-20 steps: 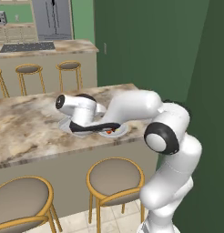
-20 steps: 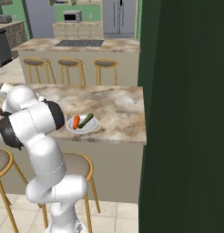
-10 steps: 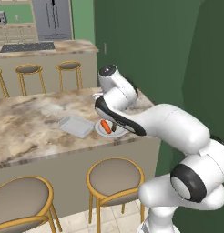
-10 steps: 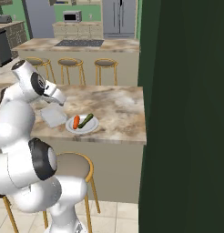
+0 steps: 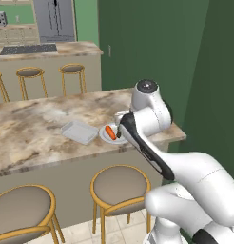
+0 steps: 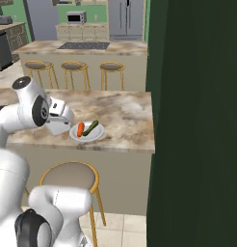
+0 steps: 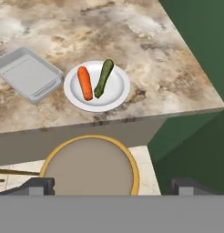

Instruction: Retrieve the tupperware and aluminum foil from the cabinet and place them on the dining counter near the plate with carrot and squash to prepare for storing leftovers.

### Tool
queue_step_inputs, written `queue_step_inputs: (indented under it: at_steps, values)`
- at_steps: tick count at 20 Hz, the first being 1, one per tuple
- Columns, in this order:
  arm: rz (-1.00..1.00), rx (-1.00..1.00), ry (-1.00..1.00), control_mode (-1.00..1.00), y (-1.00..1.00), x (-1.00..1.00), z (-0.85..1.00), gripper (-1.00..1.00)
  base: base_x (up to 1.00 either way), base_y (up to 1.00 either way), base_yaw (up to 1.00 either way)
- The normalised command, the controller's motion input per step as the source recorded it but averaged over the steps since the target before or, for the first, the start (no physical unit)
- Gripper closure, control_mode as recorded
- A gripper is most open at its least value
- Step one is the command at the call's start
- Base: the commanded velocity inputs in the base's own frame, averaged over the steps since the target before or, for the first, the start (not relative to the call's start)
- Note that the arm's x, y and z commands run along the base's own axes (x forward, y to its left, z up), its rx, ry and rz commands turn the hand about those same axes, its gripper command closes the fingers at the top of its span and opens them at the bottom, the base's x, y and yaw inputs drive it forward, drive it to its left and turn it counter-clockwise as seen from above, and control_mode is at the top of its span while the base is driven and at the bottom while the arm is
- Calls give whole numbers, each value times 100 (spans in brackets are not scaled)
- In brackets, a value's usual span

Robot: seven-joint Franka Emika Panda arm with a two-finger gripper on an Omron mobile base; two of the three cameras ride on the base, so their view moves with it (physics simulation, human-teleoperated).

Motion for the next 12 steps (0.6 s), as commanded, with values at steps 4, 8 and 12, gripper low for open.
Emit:
queue_step_inputs:
  at_steps: [4,8,12]
  values:
    - [2,4,0,-100,-34,-41,2,-100,0,0,0]
    - [1,1,-1,100,-6,-13,0,-100,-54,-3,9]
    - [0,0,0,100,0,0,0,-100,-90,38,29]
